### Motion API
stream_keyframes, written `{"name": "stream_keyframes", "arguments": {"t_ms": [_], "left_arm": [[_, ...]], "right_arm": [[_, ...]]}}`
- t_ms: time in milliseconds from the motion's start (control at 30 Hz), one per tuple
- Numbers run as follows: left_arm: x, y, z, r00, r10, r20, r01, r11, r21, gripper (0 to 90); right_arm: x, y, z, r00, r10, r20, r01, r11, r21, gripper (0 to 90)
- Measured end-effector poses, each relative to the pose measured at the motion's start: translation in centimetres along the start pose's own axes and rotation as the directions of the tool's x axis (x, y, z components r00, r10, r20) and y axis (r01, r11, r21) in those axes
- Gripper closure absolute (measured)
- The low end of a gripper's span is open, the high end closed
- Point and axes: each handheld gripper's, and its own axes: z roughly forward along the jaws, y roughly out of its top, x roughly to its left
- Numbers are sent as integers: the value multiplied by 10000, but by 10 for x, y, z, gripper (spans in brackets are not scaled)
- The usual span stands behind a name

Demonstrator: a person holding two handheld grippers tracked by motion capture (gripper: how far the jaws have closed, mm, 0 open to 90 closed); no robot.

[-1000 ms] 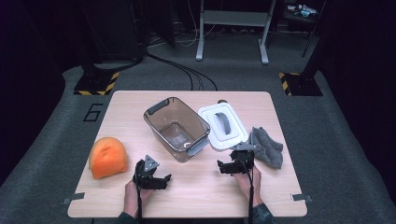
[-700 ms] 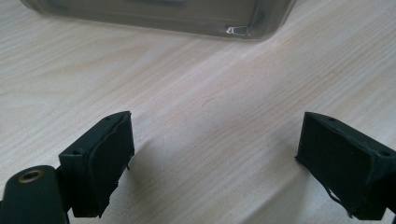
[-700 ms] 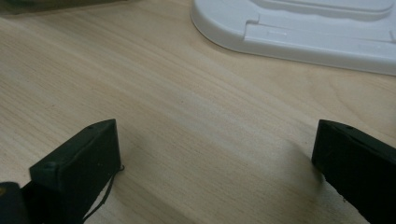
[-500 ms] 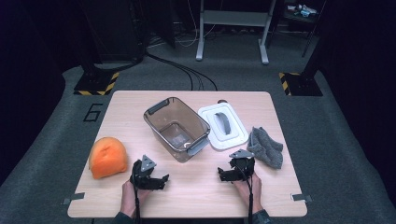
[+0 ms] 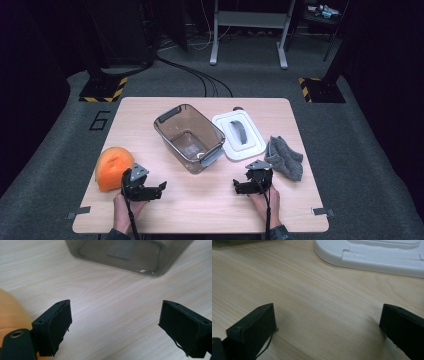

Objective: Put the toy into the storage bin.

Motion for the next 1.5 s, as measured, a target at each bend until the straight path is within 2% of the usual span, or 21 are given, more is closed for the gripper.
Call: {"name": "stream_keyframes", "arguments": {"t_ms": [167,300,400,567,667,700,800,833,1033,1100,1133,1167,1200,1267,1400,1500], "left_arm": [[17,6,-15,9981,-365,-491,354,9991,-222,106],[31,10,-26,9920,-683,-1063,637,9969,-464,106],[40,13,-32,9876,-835,-1327,766,9955,-559,106],[58,18,-39,9720,-1115,-2068,966,9920,-813,108],[67,20,-41,9645,-1185,-2360,1047,9920,-699,109],[72,21,-41,9587,-1243,-2558,1121,9918,-618,109],[80,24,-41,9505,-1424,-2762,1339,9898,-497,109],[82,24,-40,9446,-1522,-2908,1428,9883,-534,109],[96,23,-30,9243,-1938,-3287,1976,9800,-223,141],[99,21,-26,9155,-2146,-3402,2254,9742,-82,159],[100,20,-24,9142,-2073,-3483,2192,9757,-54,181],[100,19,-22,9122,-2169,-3477,2318,9728,11,213],[100,18,-21,9116,-2192,-3478,2345,9721,22,233],[99,15,-17,9135,-2001,-3542,2130,9770,-27,307],[96,11,-12,9285,-1815,-3240,1900,9818,-56,521],[95,12,-12,9327,-1751,-3153,1782,9838,-194,612]], "right_arm": [[0,0,0,10000,2,1,-2,10000,1,0],[0,0,0,10000,-1,5,1,10000,-2,0],[0,0,0,10000,4,4,-4,10000,-2,0],[0,0,0,10000,39,-7,-39,10000,27,0],[0,0,0,10000,31,0,-31,10000,18,0],[0,0,0,10000,23,-1,-23,10000,12,0],[0,0,0,10000,25,-1,-25,10000,12,0],[0,0,0,10000,61,1,-61,10000,20,0],[0,0,0,10000,50,3,-50,10000,22,0],[0,0,0,10000,65,4,-65,10000,23,0],[0,0,0,10000,47,7,-47,10000,14,0],[0,0,0,10000,14,10,-14,10000,5,0],[0,0,0,10000,50,6,-50,10000,19,0],[0,0,0,10000,46,12,-46,10000,13,0],[0,0,0,10000,54,28,-54,10000,11,0],[0,0,0,10000,68,37,-68,10000,10,0]]}}
